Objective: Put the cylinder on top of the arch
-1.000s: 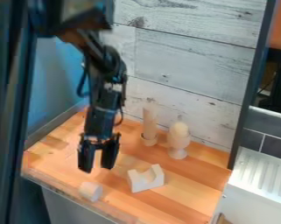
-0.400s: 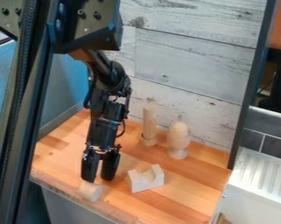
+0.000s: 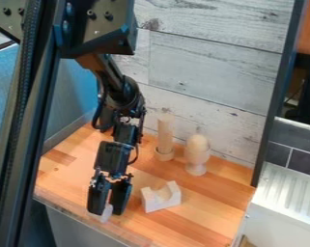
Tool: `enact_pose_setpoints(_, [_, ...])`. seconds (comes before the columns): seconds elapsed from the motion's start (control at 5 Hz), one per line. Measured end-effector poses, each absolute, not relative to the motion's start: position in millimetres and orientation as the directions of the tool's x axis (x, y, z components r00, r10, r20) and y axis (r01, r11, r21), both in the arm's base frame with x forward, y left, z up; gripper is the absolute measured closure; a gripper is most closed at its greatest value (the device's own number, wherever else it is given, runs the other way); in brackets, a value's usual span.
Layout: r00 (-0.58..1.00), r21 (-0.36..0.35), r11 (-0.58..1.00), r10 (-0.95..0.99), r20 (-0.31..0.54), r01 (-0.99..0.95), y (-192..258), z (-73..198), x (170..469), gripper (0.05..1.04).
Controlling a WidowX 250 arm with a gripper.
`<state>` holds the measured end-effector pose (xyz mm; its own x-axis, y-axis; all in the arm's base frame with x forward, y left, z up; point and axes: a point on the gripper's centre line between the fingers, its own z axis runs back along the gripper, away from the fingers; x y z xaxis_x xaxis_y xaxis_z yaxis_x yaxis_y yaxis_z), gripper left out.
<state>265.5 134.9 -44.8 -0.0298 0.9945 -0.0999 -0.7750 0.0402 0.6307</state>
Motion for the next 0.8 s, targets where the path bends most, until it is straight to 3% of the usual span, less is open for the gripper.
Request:
enact_pose_setpoints(0.2, [-0.025, 0.621, 0.036, 0.996, -0.088, -0.783, 136.6, -46.9, 266.6, 0.399])
enact_pose_setpoints(0.4, [0.032, 0.619, 0.070, 0.997, -0.073, -0.782, 135.2, -48.9, 267.2, 0.579])
enact_pose_setpoints(0.8, [0.169, 0.554, 0.192, 0.981, -0.093, -0.810, 127.9, -31.3, 270.5, 0.579])
